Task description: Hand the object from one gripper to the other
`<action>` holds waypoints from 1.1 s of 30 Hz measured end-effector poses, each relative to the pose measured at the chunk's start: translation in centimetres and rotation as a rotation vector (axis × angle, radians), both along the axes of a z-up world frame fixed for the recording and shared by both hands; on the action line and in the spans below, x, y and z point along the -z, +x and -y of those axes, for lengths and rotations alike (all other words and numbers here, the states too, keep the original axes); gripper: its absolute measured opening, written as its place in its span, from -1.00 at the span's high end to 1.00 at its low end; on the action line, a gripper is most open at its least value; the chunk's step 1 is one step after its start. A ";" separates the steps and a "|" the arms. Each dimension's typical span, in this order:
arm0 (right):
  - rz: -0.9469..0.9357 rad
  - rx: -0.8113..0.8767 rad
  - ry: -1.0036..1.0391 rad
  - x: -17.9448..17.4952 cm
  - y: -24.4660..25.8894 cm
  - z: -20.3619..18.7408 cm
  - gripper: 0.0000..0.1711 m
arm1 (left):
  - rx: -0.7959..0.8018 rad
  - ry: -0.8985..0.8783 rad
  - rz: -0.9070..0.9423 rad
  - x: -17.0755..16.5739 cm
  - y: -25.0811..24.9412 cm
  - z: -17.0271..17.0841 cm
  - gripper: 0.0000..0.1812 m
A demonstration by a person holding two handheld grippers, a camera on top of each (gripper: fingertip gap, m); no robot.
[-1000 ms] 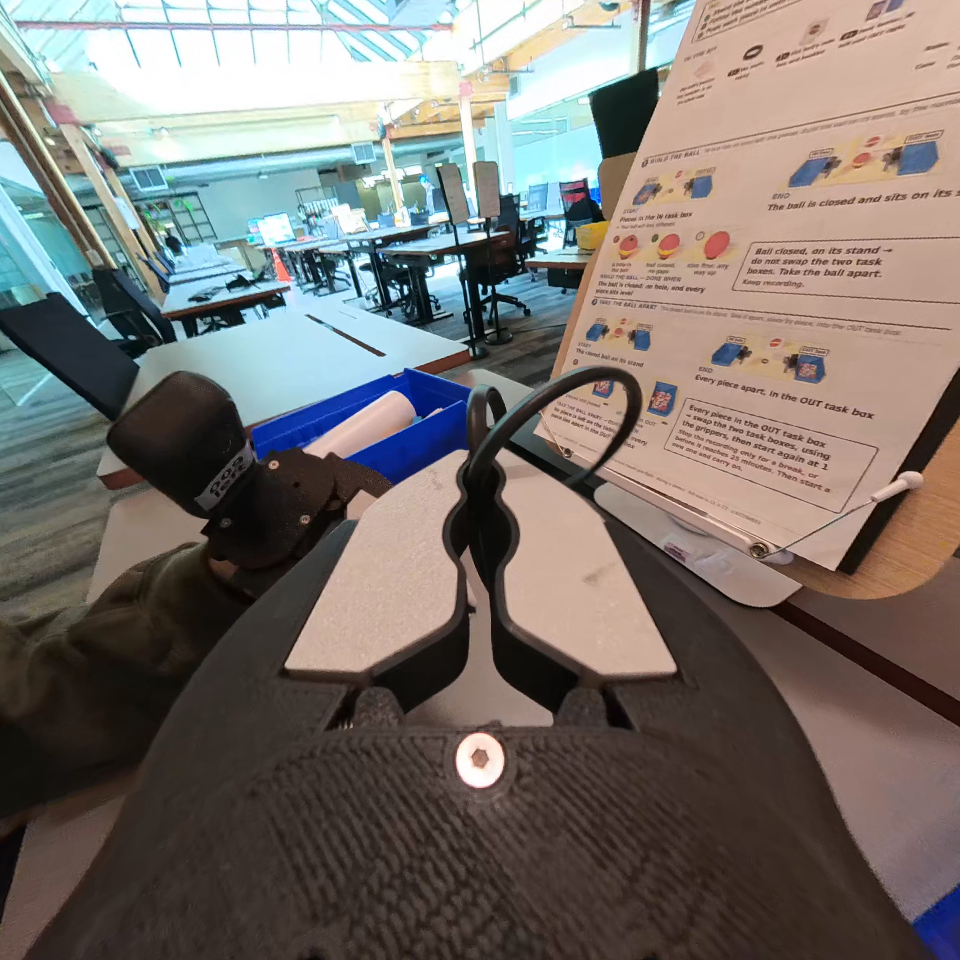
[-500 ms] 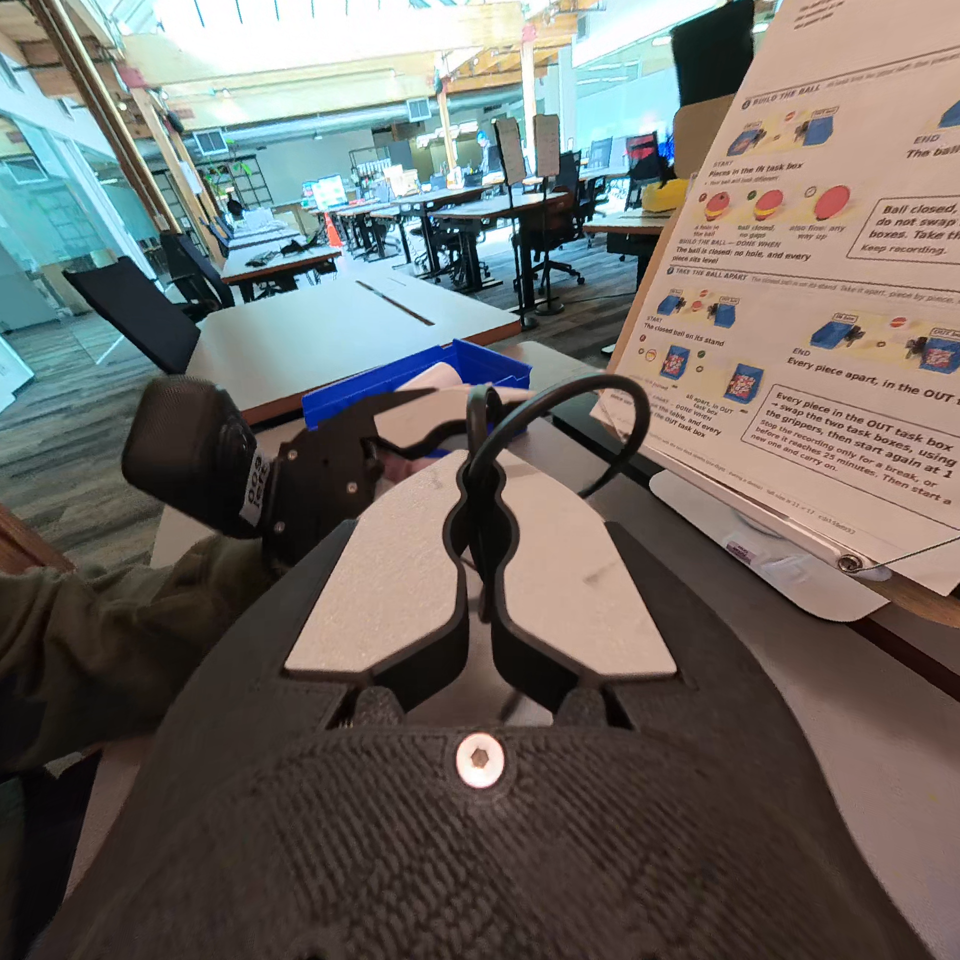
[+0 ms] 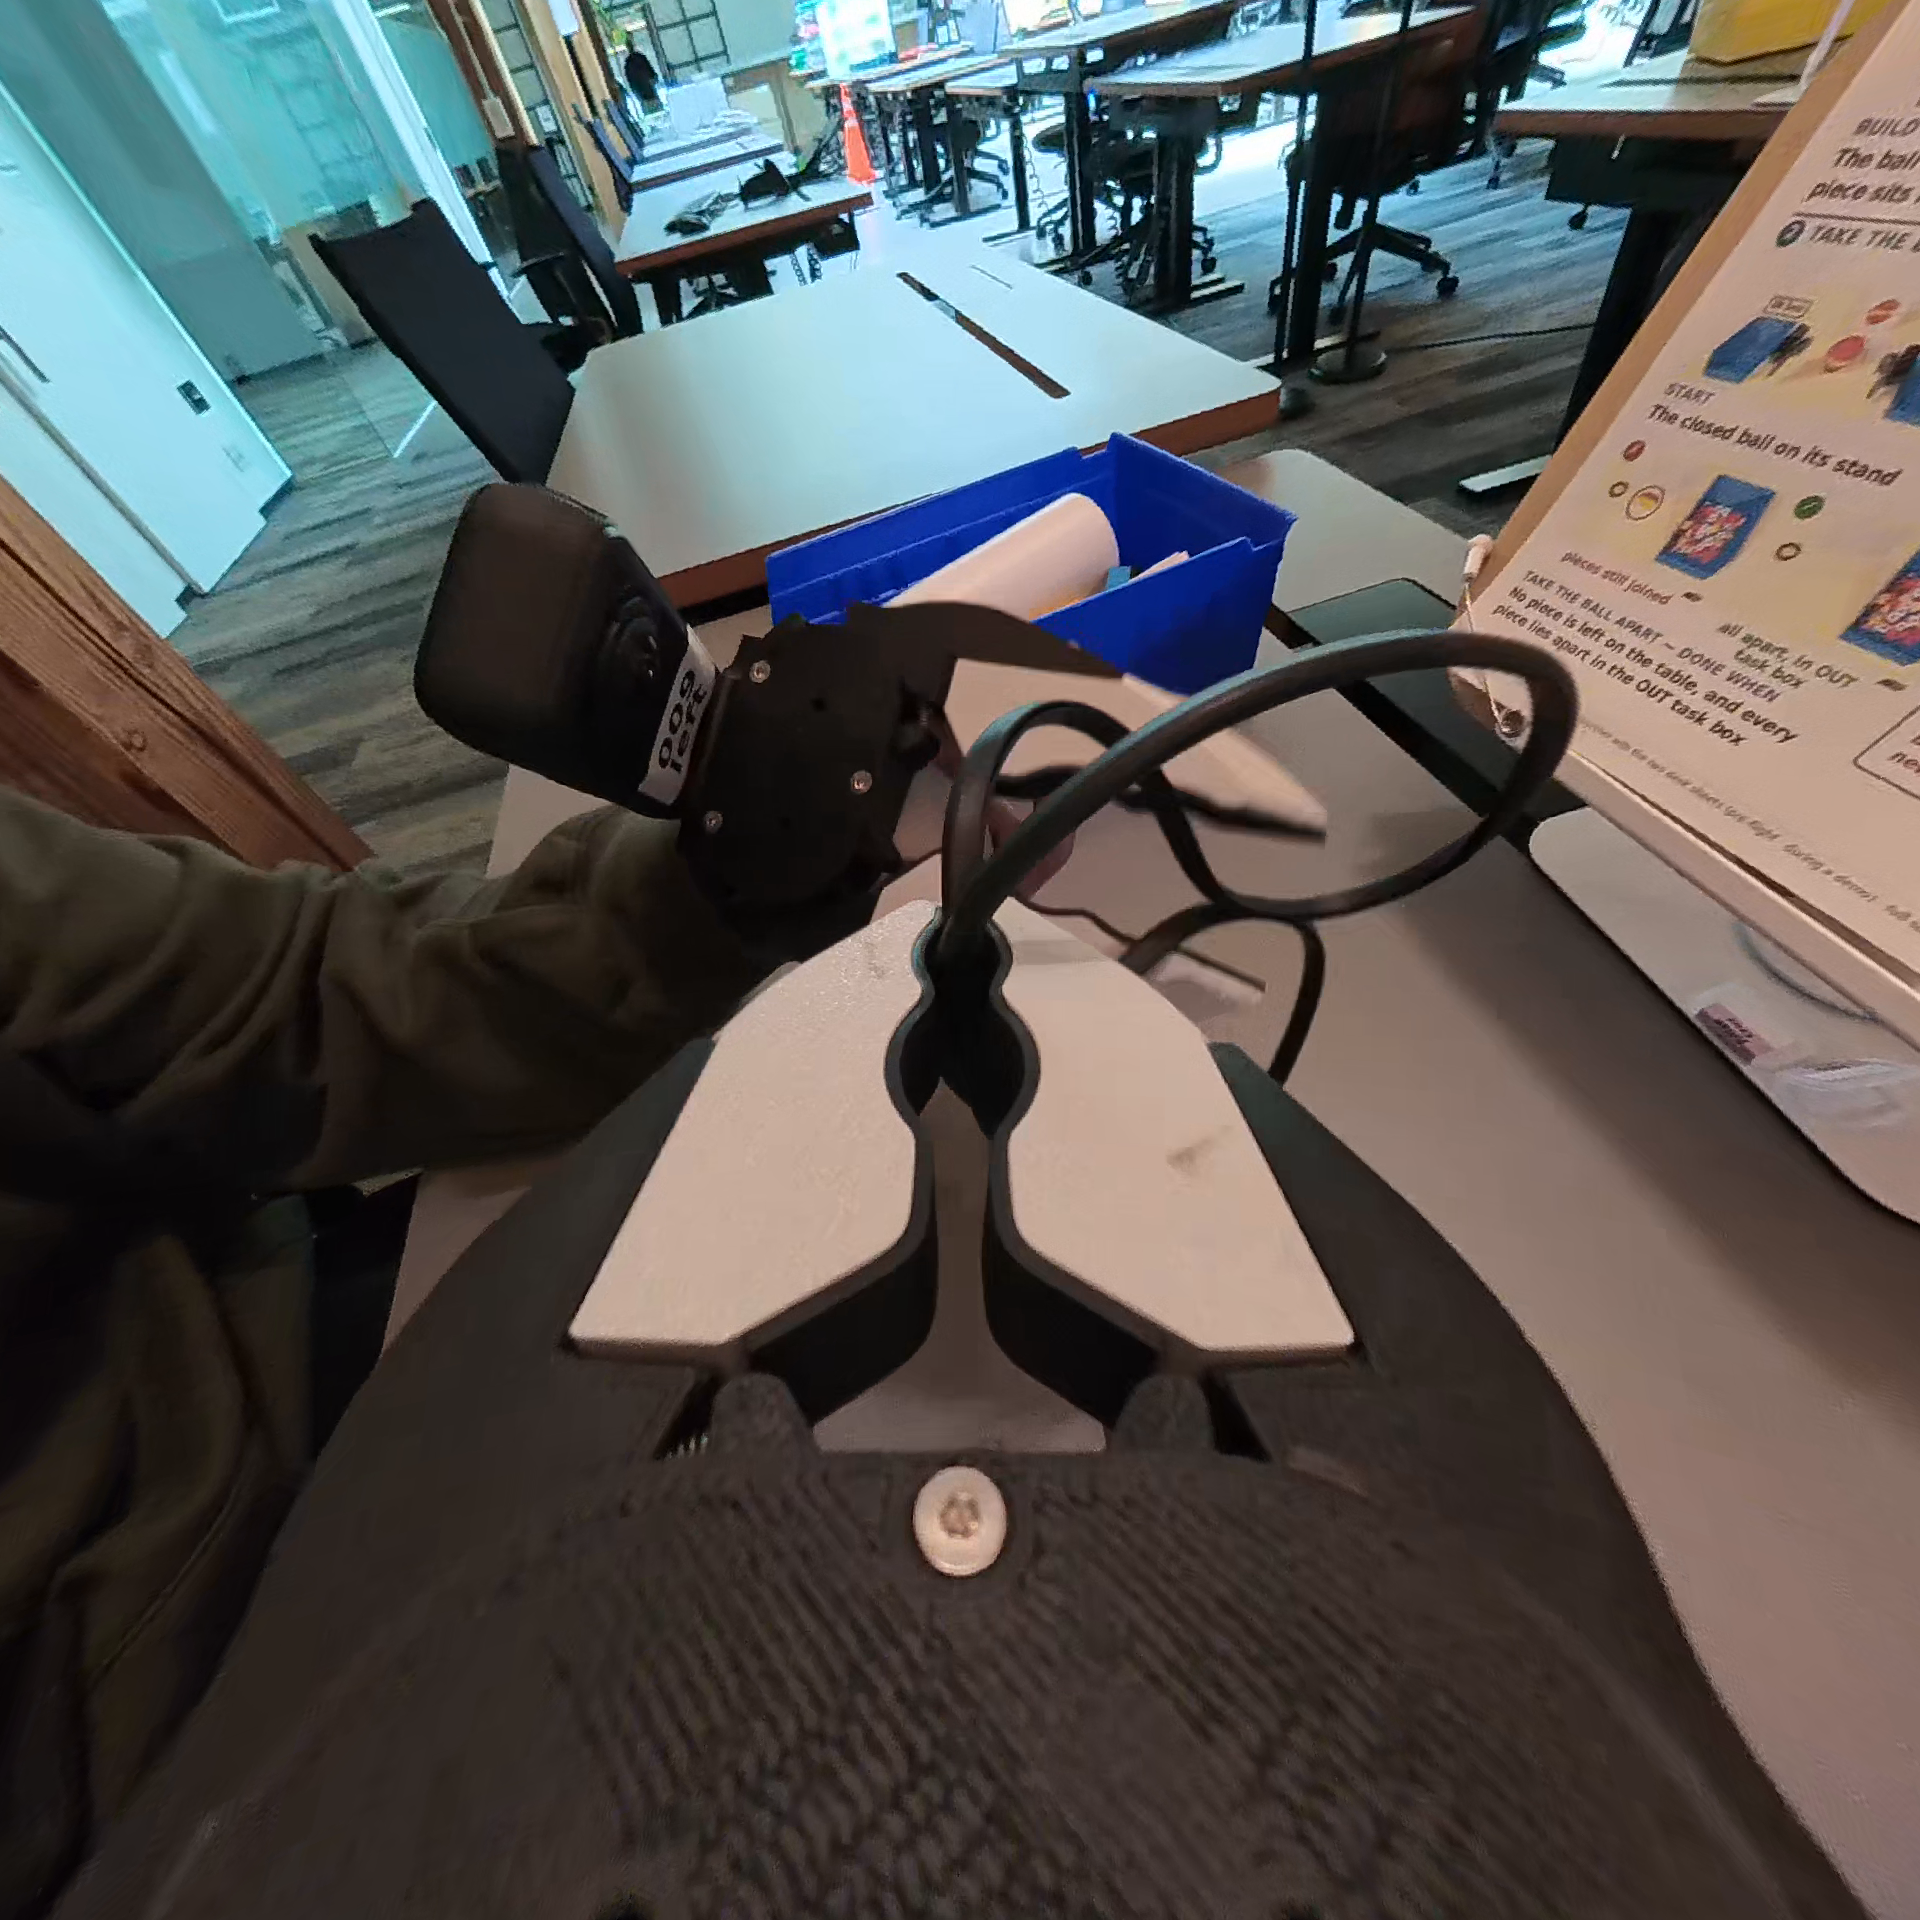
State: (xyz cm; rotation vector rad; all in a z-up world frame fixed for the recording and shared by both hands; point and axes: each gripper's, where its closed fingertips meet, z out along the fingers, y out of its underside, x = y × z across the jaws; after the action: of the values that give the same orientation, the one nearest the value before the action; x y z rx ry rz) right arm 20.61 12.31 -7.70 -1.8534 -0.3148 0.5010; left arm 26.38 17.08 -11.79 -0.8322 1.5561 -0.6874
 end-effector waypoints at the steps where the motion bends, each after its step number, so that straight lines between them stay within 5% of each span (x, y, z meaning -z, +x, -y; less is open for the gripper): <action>1: -0.003 0.013 0.007 -0.1 0.2 -0.1 0.96 | 0.006 0.006 -0.005 0.1 0.0 0.1 0.86; 9: -0.006 0.094 0.086 -1.2 2.1 0.2 0.94 | 0.044 -0.092 0.012 -1.1 -0.5 0.3 0.96; 17: 0.221 0.302 0.117 -0.9 7.0 2.1 0.02 | 0.148 -0.702 0.018 -3.8 -2.4 -1.7 0.96; 21: 0.345 0.348 0.199 -2.2 7.3 2.0 -0.11 | 0.180 -0.894 -0.077 -3.7 -3.5 -2.3 0.96; 26: 0.574 0.146 0.349 -2.5 0.5 -0.8 0.11 | 0.255 -1.056 -0.164 -3.6 -4.4 -1.9 0.96; 33: 0.686 0.179 0.326 0.2 0.3 -4.4 0.49 | 0.423 -1.222 -0.212 -4.6 -5.1 -0.1 0.96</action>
State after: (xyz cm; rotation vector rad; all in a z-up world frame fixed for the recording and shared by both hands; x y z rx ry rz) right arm 20.92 16.71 -7.93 -1.6594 -0.6366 -0.3145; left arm 21.29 17.13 -7.22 -1.4836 1.4150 -2.0040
